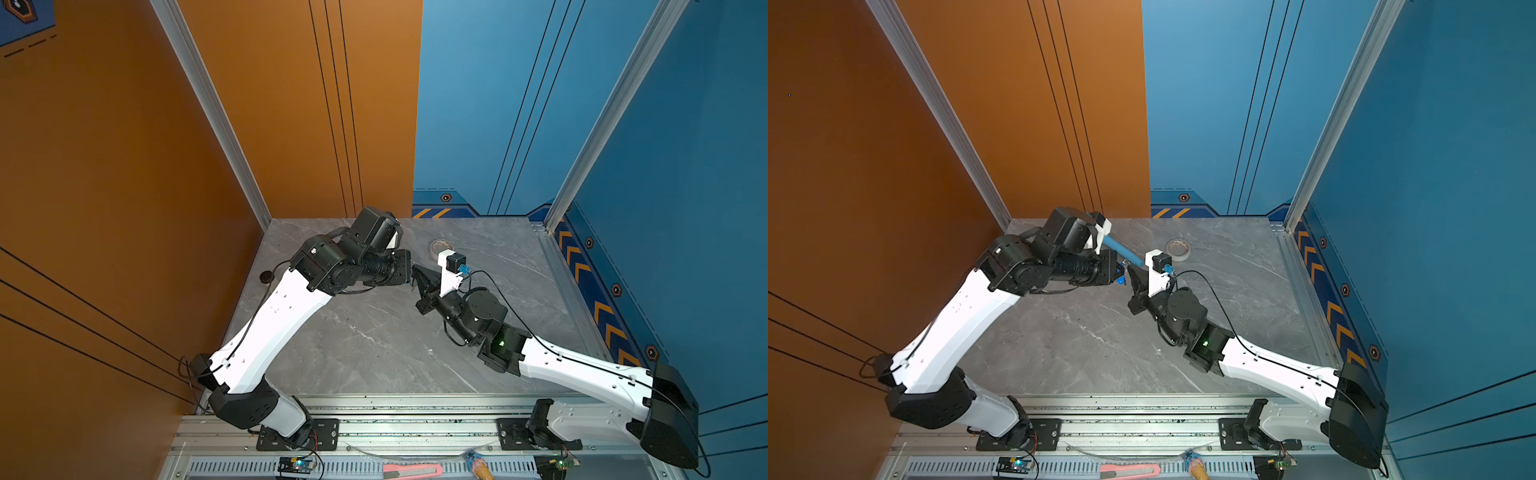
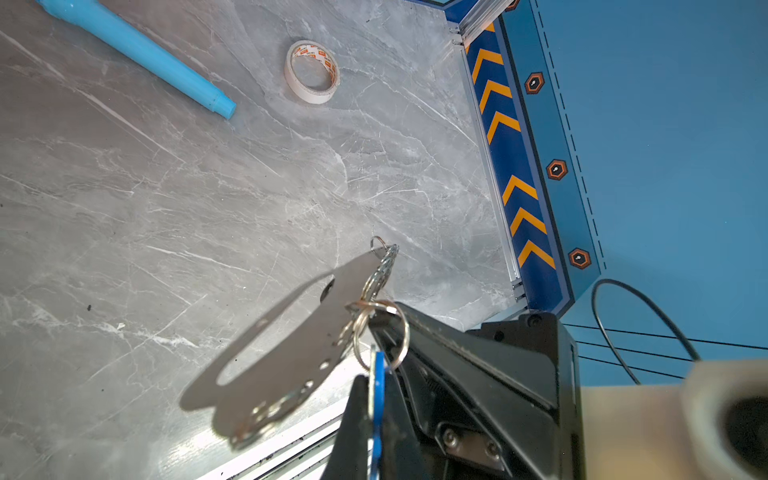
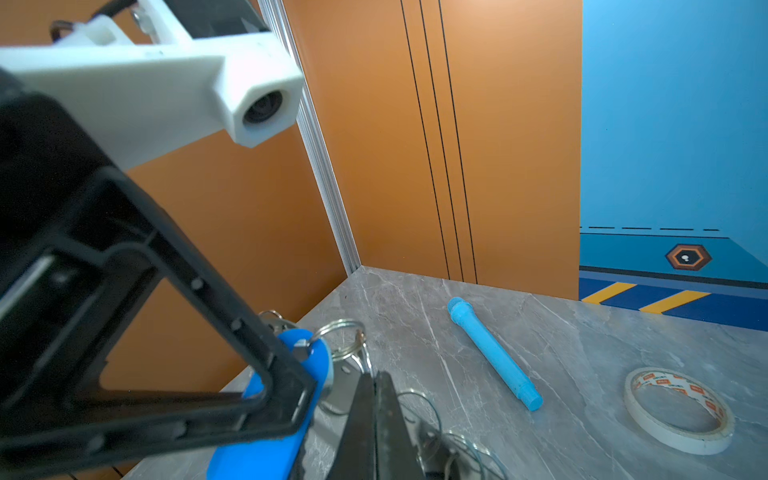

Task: Remove the keys from the keyring

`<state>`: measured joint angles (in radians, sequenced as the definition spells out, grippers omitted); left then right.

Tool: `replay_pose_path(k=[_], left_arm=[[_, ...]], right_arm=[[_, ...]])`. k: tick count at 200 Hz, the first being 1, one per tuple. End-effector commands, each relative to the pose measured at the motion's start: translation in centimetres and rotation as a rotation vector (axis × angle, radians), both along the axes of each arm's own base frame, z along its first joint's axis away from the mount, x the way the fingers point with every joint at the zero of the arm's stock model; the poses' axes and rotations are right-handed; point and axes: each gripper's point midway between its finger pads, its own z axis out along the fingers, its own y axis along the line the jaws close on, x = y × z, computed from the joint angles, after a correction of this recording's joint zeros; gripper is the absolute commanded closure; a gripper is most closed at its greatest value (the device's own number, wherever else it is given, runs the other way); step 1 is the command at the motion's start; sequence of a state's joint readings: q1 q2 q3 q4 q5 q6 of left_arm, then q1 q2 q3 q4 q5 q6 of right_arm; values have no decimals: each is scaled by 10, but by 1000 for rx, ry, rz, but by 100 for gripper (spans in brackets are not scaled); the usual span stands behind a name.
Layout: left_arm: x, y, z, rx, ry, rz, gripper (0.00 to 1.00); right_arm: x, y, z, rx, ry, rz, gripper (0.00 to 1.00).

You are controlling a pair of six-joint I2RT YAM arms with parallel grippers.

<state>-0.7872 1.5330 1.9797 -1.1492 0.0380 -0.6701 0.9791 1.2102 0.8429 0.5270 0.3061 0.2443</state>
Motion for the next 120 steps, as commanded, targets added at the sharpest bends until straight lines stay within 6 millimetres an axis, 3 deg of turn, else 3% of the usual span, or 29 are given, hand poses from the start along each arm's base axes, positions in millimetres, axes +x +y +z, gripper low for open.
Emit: replay_pose_path(k=[1, 64, 85, 120], left_arm=[[-6, 5, -1, 86, -29, -47, 100], [-11, 0, -12, 153, -10, -105, 100], [-7, 12, -16, 171, 26, -46, 100], [-1, 31, -7, 144, 19, 39, 100]], right_arm=[[3, -8, 20, 21, -15, -21, 100], [9, -16, 32, 74, -2, -40, 100], [12, -23, 34, 97, 4, -55, 100], [16, -34, 34, 146, 22, -89, 100]])
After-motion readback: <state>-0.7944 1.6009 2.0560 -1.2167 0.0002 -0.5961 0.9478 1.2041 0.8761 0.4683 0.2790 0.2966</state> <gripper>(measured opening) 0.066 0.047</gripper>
